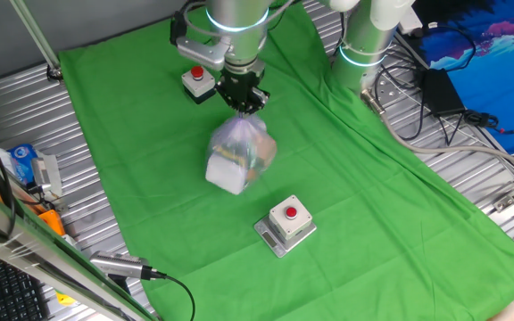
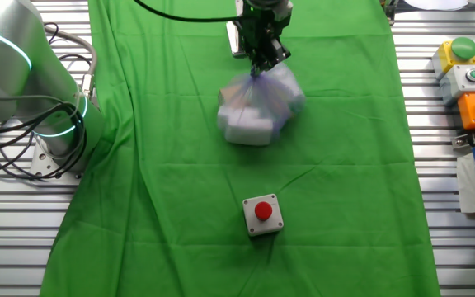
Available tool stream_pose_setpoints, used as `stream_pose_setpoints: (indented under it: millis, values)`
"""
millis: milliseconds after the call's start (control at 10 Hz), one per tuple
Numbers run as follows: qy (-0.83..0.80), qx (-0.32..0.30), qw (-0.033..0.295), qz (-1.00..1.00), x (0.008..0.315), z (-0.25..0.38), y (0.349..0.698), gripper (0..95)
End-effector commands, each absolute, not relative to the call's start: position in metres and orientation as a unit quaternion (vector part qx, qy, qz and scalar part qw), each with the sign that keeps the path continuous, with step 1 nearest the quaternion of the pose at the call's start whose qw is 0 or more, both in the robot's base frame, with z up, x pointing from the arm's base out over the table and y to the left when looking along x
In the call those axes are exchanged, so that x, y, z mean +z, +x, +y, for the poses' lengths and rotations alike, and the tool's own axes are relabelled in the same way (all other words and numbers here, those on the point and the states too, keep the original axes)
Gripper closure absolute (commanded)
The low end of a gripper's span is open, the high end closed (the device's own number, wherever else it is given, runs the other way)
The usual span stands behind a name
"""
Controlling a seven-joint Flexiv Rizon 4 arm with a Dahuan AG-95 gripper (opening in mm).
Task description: Pick up a bag of things
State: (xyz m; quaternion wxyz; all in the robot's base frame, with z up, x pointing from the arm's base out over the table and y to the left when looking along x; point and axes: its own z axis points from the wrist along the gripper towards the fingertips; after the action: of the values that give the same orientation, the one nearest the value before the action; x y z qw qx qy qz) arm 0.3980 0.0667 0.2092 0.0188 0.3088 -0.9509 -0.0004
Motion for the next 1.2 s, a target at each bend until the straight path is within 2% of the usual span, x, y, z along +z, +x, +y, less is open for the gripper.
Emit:
stream_pose_setpoints:
  millis: [100, 1200]
  values:
    - [0.315, -0.001, 0.021, -0.949, 0.218, 0.066, 0.395, 95.0]
    - [0.334, -0.001, 0.034, -0.942, 0.269, 0.067, 0.401, 95.0]
